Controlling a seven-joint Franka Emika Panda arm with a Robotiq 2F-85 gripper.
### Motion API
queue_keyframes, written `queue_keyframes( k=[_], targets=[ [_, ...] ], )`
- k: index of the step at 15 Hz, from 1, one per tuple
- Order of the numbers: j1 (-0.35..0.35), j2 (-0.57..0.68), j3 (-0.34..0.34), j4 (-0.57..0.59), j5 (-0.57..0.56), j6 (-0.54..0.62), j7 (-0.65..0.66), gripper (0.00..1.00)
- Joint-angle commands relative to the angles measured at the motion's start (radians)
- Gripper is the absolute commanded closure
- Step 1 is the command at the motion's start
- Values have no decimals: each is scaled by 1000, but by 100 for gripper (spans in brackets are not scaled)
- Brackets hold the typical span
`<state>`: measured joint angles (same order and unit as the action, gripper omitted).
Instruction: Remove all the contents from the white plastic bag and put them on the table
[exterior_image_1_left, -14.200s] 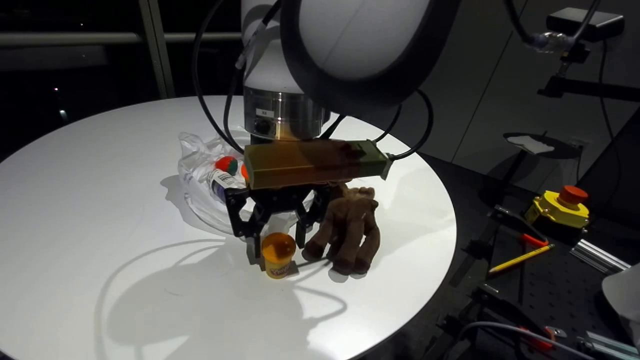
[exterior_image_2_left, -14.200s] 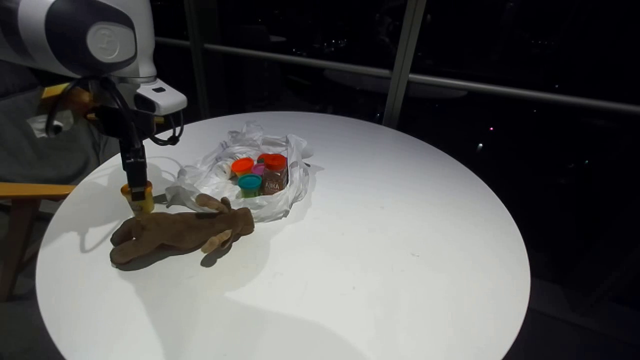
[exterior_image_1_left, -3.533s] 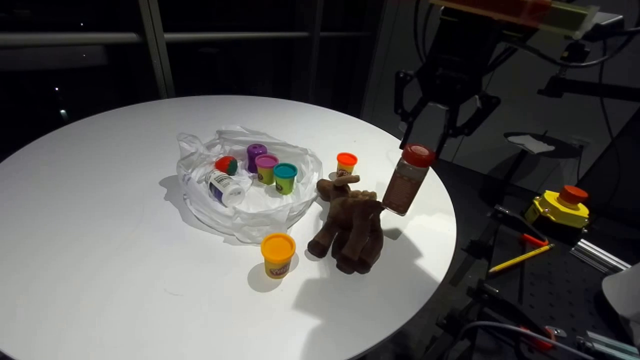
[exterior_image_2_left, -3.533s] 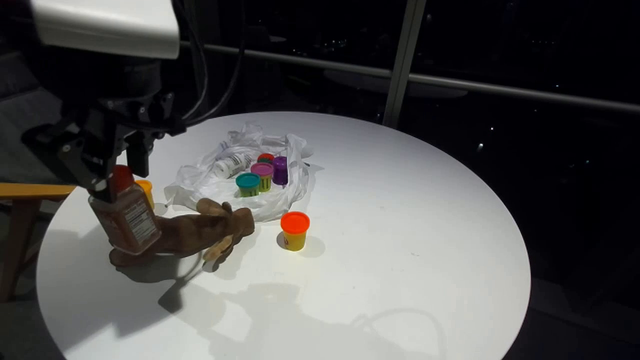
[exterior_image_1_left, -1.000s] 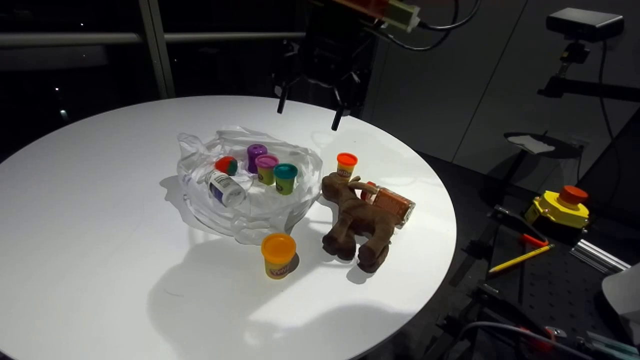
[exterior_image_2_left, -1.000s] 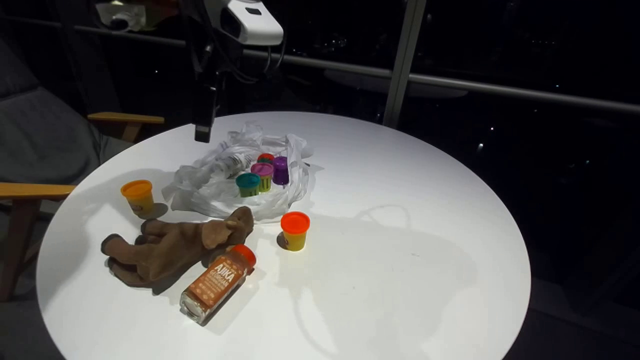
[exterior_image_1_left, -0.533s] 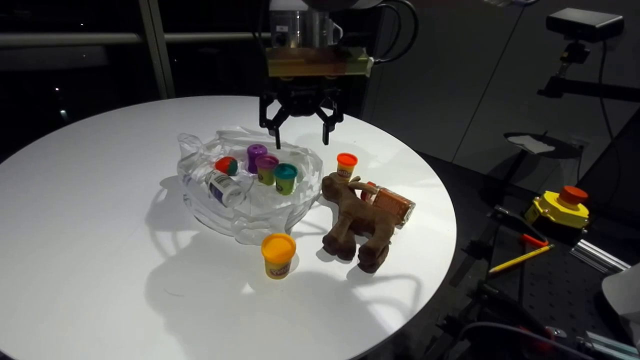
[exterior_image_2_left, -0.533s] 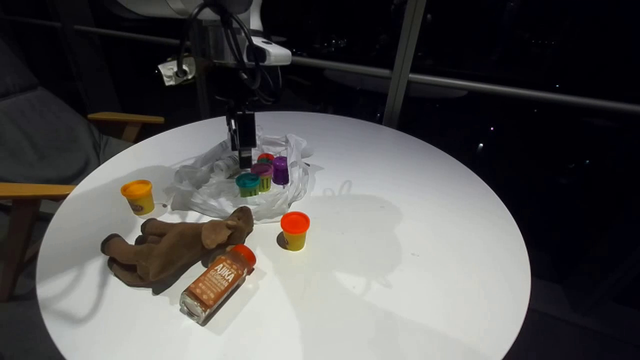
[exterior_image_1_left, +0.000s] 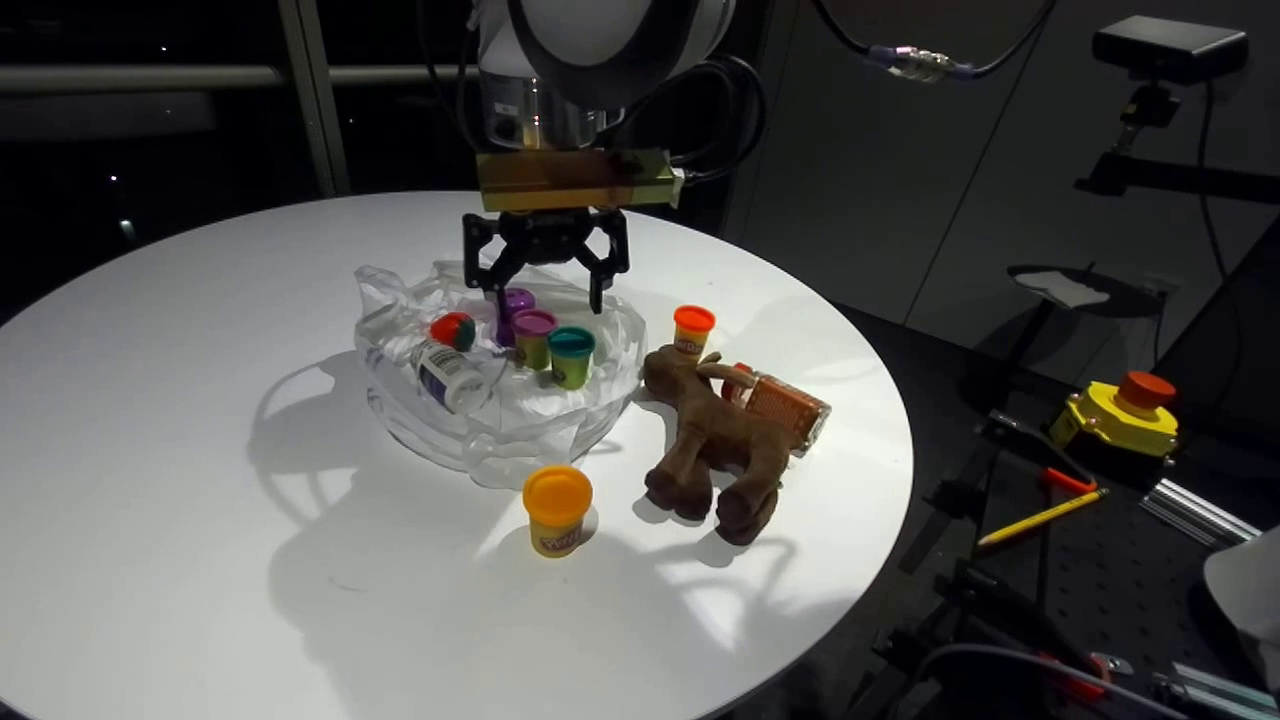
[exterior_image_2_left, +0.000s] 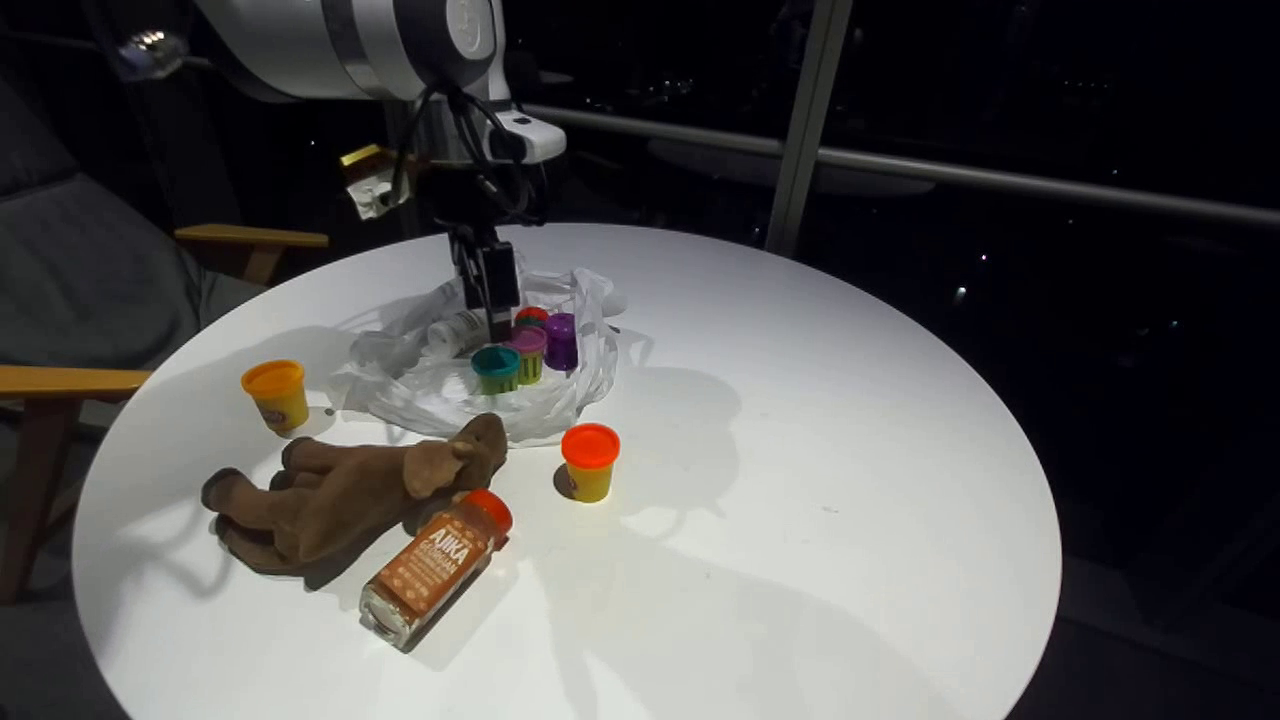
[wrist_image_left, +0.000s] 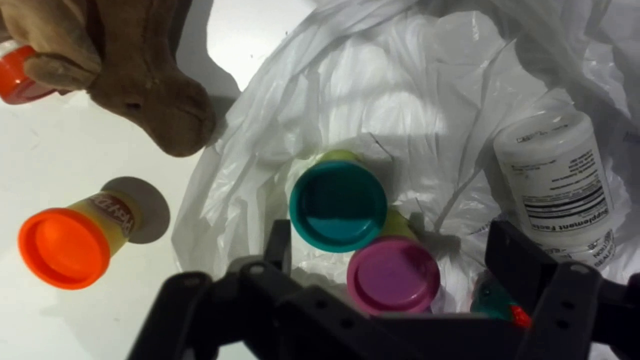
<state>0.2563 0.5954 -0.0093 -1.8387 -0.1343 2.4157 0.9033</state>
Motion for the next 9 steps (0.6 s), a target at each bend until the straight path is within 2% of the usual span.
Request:
queue_keyframes(
  k=[1, 9],
  targets=[
    [1, 25, -11, 31, 14, 29, -35, 0],
    [-10, 40, -14, 20, 32, 3, -78, 0]
  ],
)
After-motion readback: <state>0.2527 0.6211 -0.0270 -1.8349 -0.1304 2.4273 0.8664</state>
